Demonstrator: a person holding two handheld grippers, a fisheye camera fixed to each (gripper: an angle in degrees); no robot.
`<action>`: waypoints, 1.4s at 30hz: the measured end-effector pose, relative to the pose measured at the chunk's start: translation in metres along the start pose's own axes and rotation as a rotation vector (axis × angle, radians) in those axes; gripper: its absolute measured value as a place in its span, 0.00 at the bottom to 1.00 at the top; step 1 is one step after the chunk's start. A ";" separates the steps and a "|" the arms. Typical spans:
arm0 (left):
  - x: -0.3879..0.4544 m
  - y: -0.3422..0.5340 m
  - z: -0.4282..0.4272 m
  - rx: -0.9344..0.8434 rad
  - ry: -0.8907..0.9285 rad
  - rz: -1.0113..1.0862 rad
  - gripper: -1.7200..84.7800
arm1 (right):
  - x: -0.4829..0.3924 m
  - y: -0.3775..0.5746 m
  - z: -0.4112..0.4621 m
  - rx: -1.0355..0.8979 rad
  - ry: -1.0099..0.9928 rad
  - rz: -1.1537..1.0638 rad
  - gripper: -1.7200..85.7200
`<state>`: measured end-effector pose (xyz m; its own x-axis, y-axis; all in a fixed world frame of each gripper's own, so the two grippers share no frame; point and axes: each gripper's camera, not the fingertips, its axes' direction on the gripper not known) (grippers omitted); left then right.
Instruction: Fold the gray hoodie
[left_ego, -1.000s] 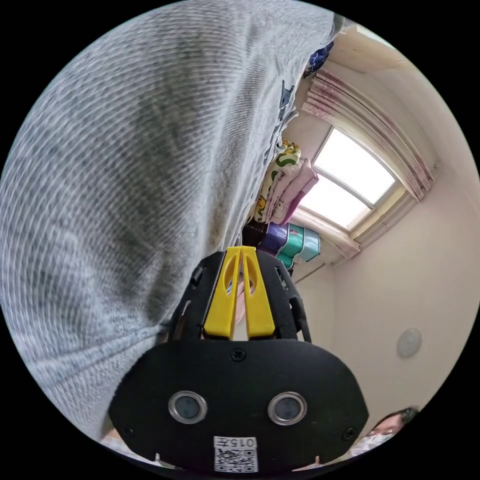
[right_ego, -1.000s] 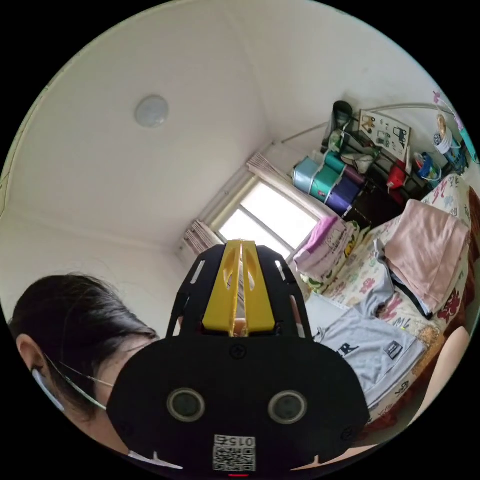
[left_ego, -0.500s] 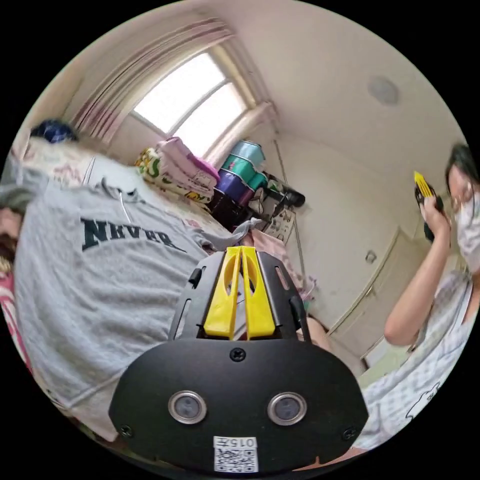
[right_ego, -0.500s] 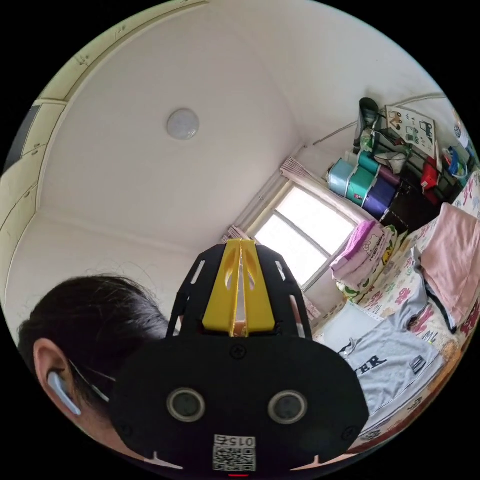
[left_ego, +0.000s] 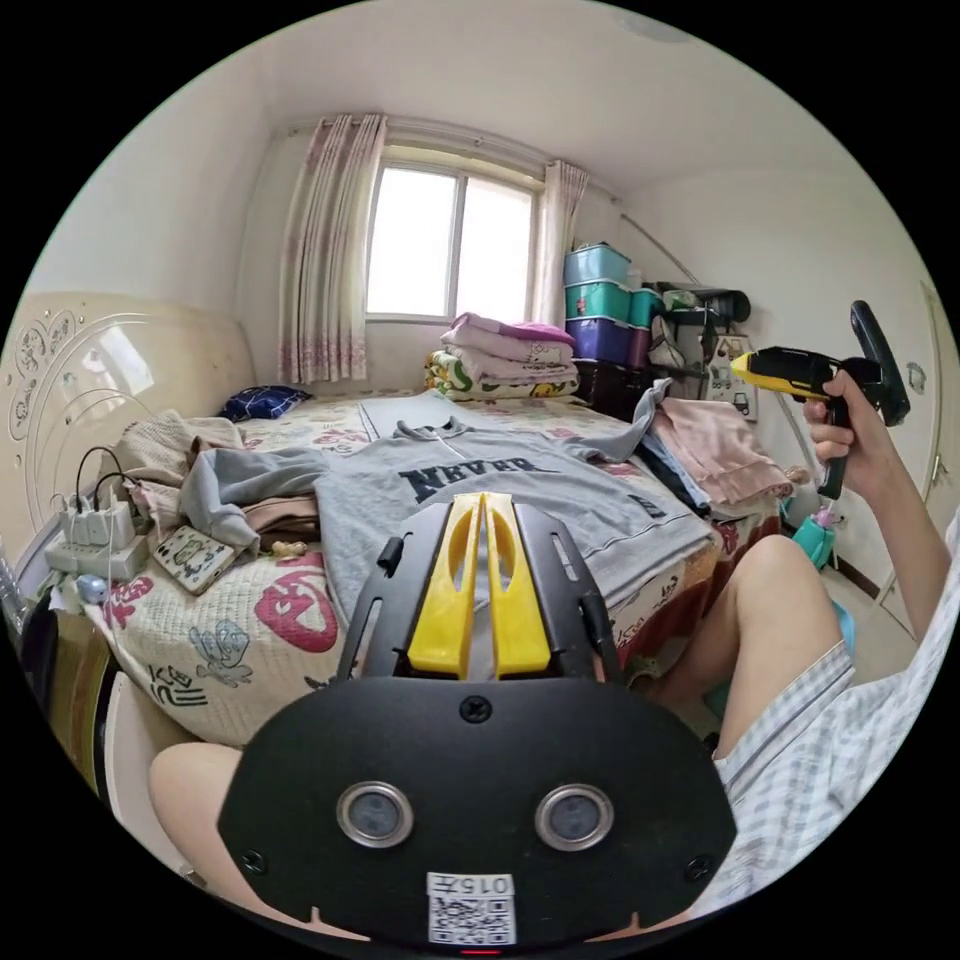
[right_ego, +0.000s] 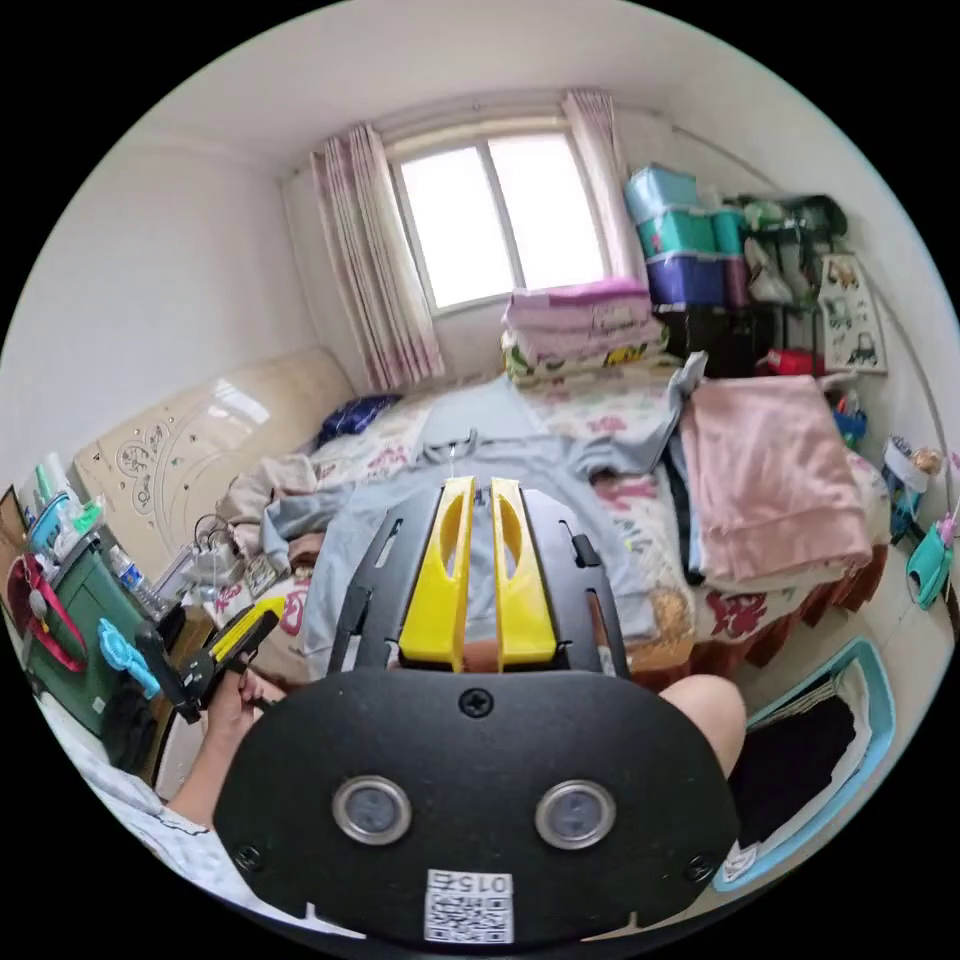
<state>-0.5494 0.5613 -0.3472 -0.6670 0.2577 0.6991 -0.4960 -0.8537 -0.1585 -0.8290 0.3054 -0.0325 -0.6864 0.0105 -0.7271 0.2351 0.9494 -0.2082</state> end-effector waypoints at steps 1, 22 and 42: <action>0.002 0.004 0.006 -0.020 -0.009 -0.007 0.01 | 0.003 -0.001 0.020 -0.059 -0.033 0.012 0.07; 0.005 0.018 0.135 -0.278 0.141 -0.132 0.01 | 0.016 -0.071 0.163 -0.539 -0.372 0.151 0.01; -0.045 0.025 0.202 -0.344 0.074 -0.214 0.05 | -0.103 -0.166 0.192 -0.479 -0.112 -0.021 0.01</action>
<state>-0.4196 0.4372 -0.2415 -0.5609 0.4555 0.6913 -0.7763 -0.5794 -0.2481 -0.6653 0.0862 -0.0493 -0.6033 -0.0190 -0.7973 -0.1392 0.9869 0.0819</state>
